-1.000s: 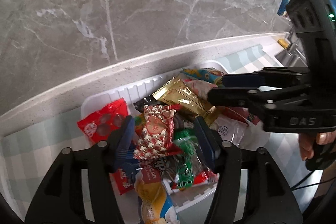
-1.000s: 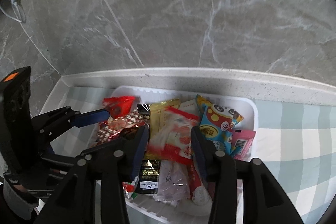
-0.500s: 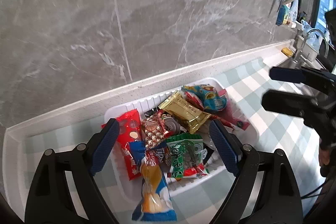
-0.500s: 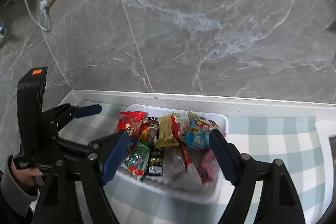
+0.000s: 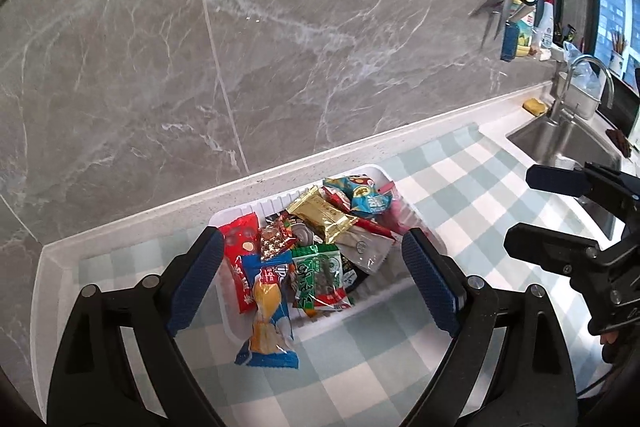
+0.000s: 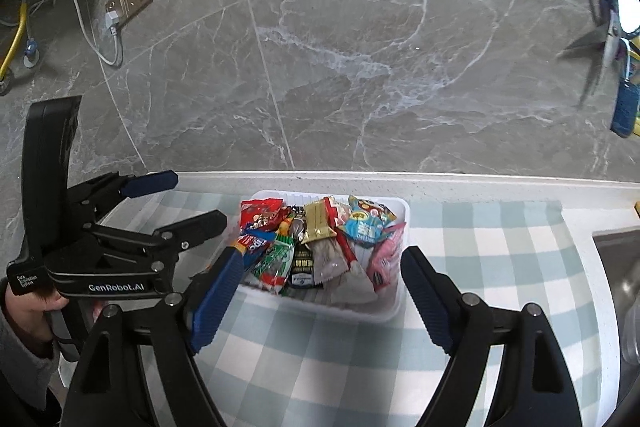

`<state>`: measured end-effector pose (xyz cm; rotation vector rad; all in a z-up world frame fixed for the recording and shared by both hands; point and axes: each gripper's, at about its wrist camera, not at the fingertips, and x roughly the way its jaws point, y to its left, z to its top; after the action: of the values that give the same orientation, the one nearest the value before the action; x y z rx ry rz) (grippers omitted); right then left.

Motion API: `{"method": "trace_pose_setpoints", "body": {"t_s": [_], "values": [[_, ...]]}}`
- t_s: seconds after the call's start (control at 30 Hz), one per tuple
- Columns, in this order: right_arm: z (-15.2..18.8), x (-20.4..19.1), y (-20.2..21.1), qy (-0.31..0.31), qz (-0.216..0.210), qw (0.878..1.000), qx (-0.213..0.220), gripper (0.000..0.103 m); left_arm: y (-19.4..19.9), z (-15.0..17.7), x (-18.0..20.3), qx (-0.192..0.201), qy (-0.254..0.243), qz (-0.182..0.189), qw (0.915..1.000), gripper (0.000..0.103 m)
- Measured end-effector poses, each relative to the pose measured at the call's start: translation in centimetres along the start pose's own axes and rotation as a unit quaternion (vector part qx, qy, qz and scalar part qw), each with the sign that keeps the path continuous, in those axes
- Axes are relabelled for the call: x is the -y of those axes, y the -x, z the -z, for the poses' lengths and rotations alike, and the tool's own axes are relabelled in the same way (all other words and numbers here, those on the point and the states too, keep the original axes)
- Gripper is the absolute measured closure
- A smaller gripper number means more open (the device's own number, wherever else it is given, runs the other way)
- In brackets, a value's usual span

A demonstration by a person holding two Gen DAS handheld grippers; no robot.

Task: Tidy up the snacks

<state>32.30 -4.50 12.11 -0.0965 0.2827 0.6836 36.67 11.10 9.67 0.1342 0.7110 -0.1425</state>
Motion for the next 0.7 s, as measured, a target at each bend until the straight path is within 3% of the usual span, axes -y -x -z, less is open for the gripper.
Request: {"method": "trace_pose_setpoints", "body": {"t_s": [0.7], "values": [[1.9,-0.2,3.8,-0.011,0.015,1.000,0.018,0.019,4.1,-0.3,2.5,0.021,-0.044,-0.011,0.9987,0.012]]}}
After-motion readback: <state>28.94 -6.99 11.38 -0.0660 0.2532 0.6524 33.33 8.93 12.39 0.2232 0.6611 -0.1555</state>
